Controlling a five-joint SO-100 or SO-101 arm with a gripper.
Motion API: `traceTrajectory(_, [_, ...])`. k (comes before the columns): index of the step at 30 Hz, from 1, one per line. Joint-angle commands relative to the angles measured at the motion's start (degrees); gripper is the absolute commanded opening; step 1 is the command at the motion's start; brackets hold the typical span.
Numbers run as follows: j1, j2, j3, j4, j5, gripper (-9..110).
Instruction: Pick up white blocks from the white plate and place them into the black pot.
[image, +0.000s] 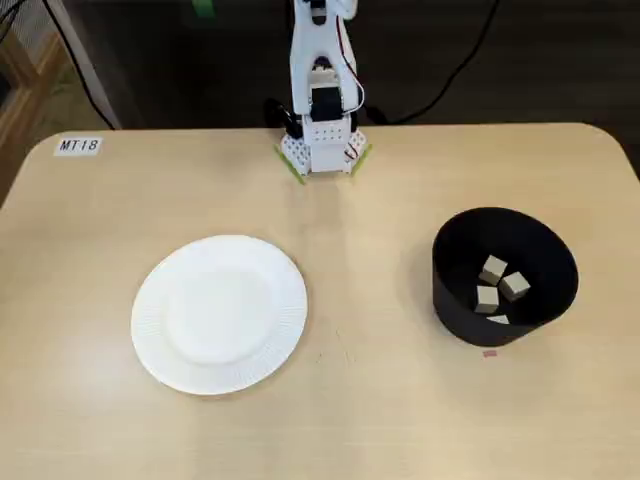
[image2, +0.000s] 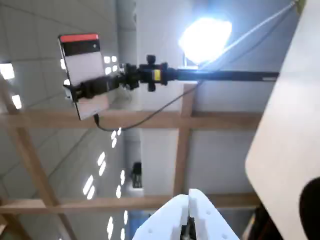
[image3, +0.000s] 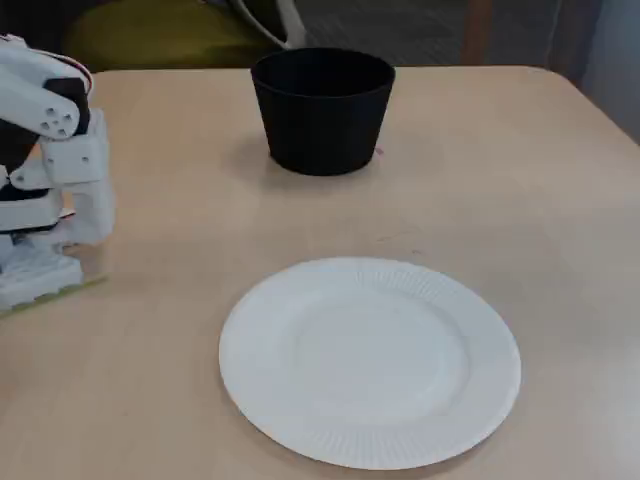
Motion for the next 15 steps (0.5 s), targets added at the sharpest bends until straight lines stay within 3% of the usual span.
traceTrajectory(1, [-0.2,10.9,15.6,-2.7,3.0,-2])
traceTrajectory(15, [0.7,38.2,64.2,-4.8,-0.4,-2])
